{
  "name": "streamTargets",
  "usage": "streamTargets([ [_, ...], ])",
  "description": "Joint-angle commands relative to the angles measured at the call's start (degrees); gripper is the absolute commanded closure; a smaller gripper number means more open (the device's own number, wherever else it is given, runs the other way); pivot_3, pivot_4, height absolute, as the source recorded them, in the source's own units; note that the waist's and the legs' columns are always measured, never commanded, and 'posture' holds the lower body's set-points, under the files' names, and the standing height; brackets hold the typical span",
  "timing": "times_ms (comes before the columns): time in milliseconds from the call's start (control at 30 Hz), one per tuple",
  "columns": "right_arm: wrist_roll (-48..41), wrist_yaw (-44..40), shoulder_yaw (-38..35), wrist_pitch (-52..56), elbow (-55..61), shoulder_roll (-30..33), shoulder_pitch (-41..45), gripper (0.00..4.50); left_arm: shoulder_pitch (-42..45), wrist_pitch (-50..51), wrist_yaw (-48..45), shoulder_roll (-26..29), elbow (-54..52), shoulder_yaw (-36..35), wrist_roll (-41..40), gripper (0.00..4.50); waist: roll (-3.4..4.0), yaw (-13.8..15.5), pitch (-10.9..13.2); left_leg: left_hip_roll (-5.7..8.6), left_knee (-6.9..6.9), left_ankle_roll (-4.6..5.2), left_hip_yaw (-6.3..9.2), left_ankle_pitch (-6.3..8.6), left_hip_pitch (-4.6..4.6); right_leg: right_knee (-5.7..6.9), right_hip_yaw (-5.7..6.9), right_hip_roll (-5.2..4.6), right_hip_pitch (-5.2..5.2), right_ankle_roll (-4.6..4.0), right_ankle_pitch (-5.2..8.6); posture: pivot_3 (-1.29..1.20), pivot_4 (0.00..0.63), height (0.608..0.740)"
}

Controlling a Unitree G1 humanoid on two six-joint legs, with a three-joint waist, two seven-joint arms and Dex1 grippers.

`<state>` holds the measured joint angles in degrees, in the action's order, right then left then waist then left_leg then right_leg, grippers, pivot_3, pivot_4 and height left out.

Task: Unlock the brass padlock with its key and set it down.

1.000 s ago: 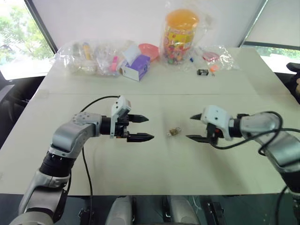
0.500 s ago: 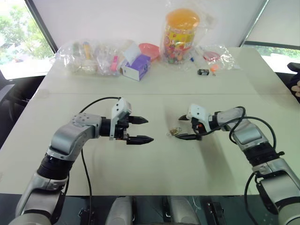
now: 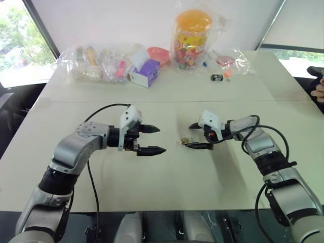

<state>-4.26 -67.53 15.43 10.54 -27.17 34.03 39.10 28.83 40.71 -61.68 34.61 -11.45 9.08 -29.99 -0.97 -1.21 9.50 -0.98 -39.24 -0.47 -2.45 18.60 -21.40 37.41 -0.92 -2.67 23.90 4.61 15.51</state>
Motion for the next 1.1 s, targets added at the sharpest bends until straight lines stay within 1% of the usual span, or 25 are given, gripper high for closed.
streamTargets([
  [33,1.98,0.85,0.99,-0.29,-1.04,-1.46,0.11,0.03,0.04,-1.11,0.21,0.01,-1.32,-0.71,-0.16,0.00,0.00,-0.03,0.00,0.00,0.00,0.00,0.00,0.00,0.00,0.01,0.00,0.00,0.00,0.00,0.00,0.00,0.150,0.735],
  [133,2.42,0.02,1.31,-0.22,-0.23,-1.61,-0.80,0.03,-0.04,-1.17,0.38,-0.04,-1.40,-0.68,-0.16,0.00,0.01,-0.04,-0.01,-0.01,0.00,-0.01,-0.01,-0.01,0.02,0.02,-0.01,0.00,0.00,0.00,0.00,0.00,0.150,0.735],
  [233,2.52,-0.10,1.57,-0.02,1.07,-1.72,-2.31,0.84,-0.10,-1.35,0.66,-0.24,-1.29,-0.66,-0.12,0.00,0.01,-0.03,-0.01,-0.01,0.00,-0.01,-0.01,-0.01,0.02,0.03,-0.01,0.00,0.00,0.00,0.00,0.00,0.150,0.735],
  [400,2.34,0.20,1.21,1.44,4.36,-1.34,-4.67,3.43,-0.10,-1.38,0.89,-0.67,-0.95,-0.45,-0.12,0.00,0.01,0.07,-0.03,-0.01,0.00,-0.01,-0.01,-0.01,0.03,0.04,-0.01,0.00,-0.01,0.00,0.00,0.00,0.150,0.735],
  [433,2.34,0.42,1.08,1.68,4.89,-1.32,-4.92,3.83,-0.02,-1.35,0.87,-0.72,-0.83,-0.42,-0.14,0.00,0.01,0.07,-0.03,-0.01,0.00,-0.01,-0.01,-0.01,0.03,0.04,-0.01,-0.01,-0.02,0.00,0.00,0.00,0.150,0.735],
  [533,3.17,1.92,0.74,1.55,9.55,-0.05,-6.92,3.86,0.48,-1.06,0.65,-1.17,0.25,-0.46,-0.45,0.00,0.01,0.21,-0.04,-0.01,0.00,-0.01,0.00,-0.01,0.02,0.03,0.00,-0.01,-0.02,0.00,0.00,0.00,0.150,0.735],
  [633,5.27,6.05,-0.45,-1.80,14.98,1.14,-9.07,3.86,1.30,-1.31,0.24,-1.60,1.92,-0.29,-0.17,0.00,0.02,0.35,-0.04,0.00,0.00,-0.01,0.00,-0.01,0.01,0.03,0.00,-0.02,-0.01,0.00,0.00,0.00,0.150,0.735],
  [800,16.09,20.39,-4.96,-19.44,33.32,5.27,-14.77,3.86,5.68,0.63,-0.84,-4.59,8.50,-0.92,-2.12,0.00,0.02,0.73,-0.02,0.08,-0.02,-0.01,-0.01,-0.01,-0.20,0.03,0.01,-0.07,0.16,0.00,0.00,0.00,0.150,0.735],
  [833,17.42,22.14,-5.52,-20.83,35.88,5.64,-15.48,3.86,6.61,0.77,-1.22,-5.16,9.59,-0.91,-2.36,0.00,0.02,0.65,-0.02,0.09,-0.05,-0.01,-0.02,-0.01,-0.28,0.04,0.00,-0.06,0.24,0.00,0.00,0.00,0.150,0.735],
  [900,18.22,23.50,-6.07,-21.74,39.77,6.10,-16.91,3.86,8.18,0.97,-1.97,-6.17,11.44,-0.90,-2.62,0.00,0.01,0.52,-0.02,0.09,-0.11,-0.05,-0.02,-0.03,-0.43,0.07,0.00,0.02,0.40,0.01,-0.01,0.00,0.150,0.735],
  [1033,23.34,26.42,-6.46,-28.41,45.37,8.71,-19.57,3.86,10.39,1.52,-4.67,-6.63,14.27,-0.26,-2.84,0.00,0.01,0.49,-0.02,0.05,-0.09,-0.24,-0.01,-0.13,-0.41,0.08,0.00,0.11,0.42,0.01,0.00,0.00,0.150,0.735],
  [1100,22.86,26.54,-6.80,-27.40,47.25,8.50,-20.25,3.86,11.15,0.64,-5.90,-6.78,15.66,0.25,-2.18,0.00,0.01,0.44,-0.02,0.05,-0.09,-0.19,-0.04,-0.11,-0.41,0.08,-0.01,0.13,0.42,0.01,0.00,0.00,0.150,0.735],
])
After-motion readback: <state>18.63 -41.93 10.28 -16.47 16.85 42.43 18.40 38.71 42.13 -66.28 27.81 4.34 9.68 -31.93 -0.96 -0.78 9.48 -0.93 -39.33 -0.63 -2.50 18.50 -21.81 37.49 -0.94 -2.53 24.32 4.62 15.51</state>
